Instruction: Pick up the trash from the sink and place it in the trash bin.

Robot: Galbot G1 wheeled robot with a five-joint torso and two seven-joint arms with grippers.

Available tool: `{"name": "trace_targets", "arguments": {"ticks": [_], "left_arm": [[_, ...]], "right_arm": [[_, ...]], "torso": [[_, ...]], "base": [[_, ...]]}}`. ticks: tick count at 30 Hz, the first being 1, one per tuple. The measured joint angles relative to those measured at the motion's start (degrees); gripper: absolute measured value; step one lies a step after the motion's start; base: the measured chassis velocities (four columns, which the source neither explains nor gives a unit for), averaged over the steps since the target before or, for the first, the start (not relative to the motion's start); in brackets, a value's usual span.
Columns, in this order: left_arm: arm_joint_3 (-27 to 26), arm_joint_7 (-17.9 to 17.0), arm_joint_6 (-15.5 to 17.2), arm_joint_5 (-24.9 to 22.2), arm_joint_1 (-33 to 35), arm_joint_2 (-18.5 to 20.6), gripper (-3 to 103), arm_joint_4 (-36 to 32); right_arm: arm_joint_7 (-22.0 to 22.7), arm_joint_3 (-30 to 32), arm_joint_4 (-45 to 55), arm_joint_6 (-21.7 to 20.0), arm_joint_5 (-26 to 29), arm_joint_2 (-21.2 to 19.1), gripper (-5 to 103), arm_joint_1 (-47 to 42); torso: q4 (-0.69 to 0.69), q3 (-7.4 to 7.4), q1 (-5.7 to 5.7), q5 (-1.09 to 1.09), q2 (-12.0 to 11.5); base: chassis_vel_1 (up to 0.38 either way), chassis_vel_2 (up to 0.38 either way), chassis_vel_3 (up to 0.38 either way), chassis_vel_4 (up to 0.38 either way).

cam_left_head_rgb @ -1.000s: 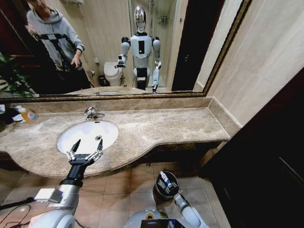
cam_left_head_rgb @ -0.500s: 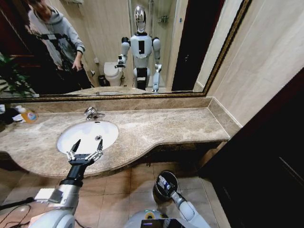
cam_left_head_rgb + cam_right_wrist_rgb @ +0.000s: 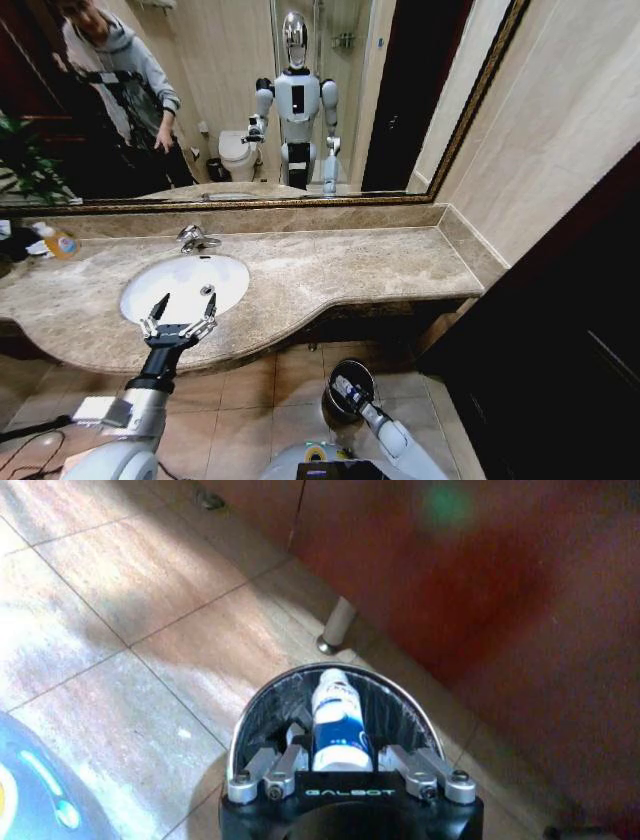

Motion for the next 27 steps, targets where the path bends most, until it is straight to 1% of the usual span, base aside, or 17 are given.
{"name": "trace_targets", "arguments": {"ticks": [1, 3, 4, 5, 6, 9, 12, 16, 27], "left_arm": [[0.0, 0.0, 0.0, 0.0, 0.0, 0.0, 100, 0.0], [0.0, 0.0, 0.0, 0.0, -0.01, 0.0, 100, 0.0], [0.0, 0.0, 0.0, 0.0, -0.01, 0.0, 100, 0.0], [0.0, 0.0, 0.0, 0.0, -0.01, 0.0, 100, 0.0], [0.0, 0.0, 0.0, 0.0, 0.0, 0.0, 100, 0.0], [0.0, 0.0, 0.0, 0.0, -0.01, 0.0, 100, 0.0], [0.0, 0.0, 0.0, 0.0, 0.0, 0.0, 100, 0.0], [0.0, 0.0, 0.0, 0.0, 0.0, 0.0, 100, 0.0], [0.0, 0.0, 0.0, 0.0, 0.0, 0.0, 100, 0.0]], "right_arm": [[0.03, 0.07, -0.26, 0.15, -0.29, 0.04, 31, 0.18], [0.32, 1.08, -2.12, 0.94, -3.01, 0.5, 31, 1.29], [0.32, 1.08, -2.12, 0.94, -3.01, 0.5, 31, 1.29], [0.67, 2.11, -4.64, 1.71, -4.74, 1.17, 31, 2.59], [0.97, 2.65, -6.78, 2.24, -5.24, 1.69, 31, 3.64], [1.18, 3.18, -9.83, 2.69, -5.38, 2.37, 31, 5.04], [1.09, 3.56, -15.2, 3.25, -5.38, 3.28, 31, 7.1], [1.03, 3.8, -18.09, 3.47, -5.08, 3.81, 31, 8.46], [0.67, 3.57, -18.75, 3.47, -4.52, 3.74, 31, 9.28]], "torso": [[0.0, 0.0, 0.0, 0.0, 0.0], [0.0, 0.0, 0.0, -0.01, 0.0], [0.0, 0.0, 0.0, -0.01, 0.0], [-0.01, 0.0, 0.0, -0.01, 0.0], [0.0, 0.0, 0.0, 0.0, 0.0], [0.01, 0.0, 0.0, 0.0, 0.0], [0.0, 0.0, 0.0, 0.0, 0.0], [0.0, 0.0, 0.0, 0.0, 0.0], [0.0, 0.0, 0.0, 0.0, 0.0]], "base": [[0.0, 0.0, 0.0, 0.0], [0.0, 0.0, 0.0, 0.0], [0.0, 0.0, 0.0, 0.0], [0.0, 0.0, 0.0, 0.0], [0.0, 0.0, 0.0, 0.0], [0.0, 0.0, 0.0, 0.0], [0.0, 0.0, 0.0, 0.0], [0.0, 0.0, 0.0, 0.0], [0.0, 0.0, 0.0, 0.0]]}}
